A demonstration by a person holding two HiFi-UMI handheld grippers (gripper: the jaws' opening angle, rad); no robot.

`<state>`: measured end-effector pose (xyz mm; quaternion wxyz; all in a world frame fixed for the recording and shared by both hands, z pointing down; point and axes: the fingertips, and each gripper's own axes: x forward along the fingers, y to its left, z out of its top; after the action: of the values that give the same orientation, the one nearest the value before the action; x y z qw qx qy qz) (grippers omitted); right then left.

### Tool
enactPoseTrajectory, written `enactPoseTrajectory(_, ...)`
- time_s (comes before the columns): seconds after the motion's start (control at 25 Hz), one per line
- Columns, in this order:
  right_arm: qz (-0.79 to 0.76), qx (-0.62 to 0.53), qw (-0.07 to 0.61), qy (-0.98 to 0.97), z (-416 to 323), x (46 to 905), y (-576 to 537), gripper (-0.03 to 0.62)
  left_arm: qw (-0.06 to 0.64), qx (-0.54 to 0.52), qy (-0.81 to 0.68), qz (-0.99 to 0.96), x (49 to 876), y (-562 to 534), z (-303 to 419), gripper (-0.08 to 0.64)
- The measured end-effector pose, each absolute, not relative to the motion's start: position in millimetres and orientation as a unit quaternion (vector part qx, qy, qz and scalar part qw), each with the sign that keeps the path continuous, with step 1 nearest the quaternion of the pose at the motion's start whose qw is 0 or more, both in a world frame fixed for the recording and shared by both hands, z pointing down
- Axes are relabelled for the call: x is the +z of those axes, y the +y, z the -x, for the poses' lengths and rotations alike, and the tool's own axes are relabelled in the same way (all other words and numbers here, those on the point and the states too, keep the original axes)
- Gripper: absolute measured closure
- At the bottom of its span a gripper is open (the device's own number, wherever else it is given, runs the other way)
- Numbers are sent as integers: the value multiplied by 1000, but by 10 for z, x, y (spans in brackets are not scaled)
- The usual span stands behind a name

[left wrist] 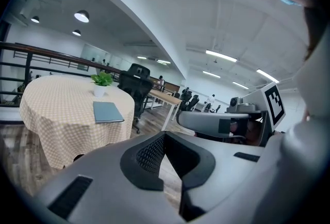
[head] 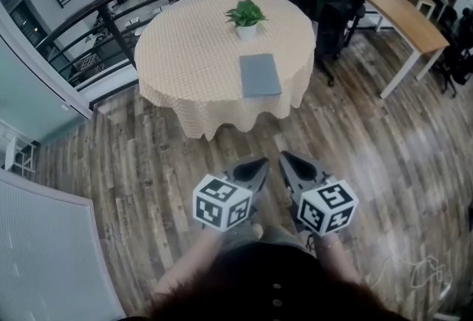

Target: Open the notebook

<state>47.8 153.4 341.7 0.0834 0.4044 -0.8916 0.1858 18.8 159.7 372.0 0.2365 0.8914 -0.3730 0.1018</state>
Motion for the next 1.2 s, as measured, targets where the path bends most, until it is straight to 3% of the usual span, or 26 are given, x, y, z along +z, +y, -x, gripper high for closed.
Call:
enactPoseTrajectory(0.36,-400,196,74,-892,-389,3460,1225,580,240,105,-384,-885,3778,1282,-61,549)
enactPoseTrajectory(1.2,-401,190,130,-887,-58,3724,-159,580,274,105,-380,-877,4051,-88,241,549)
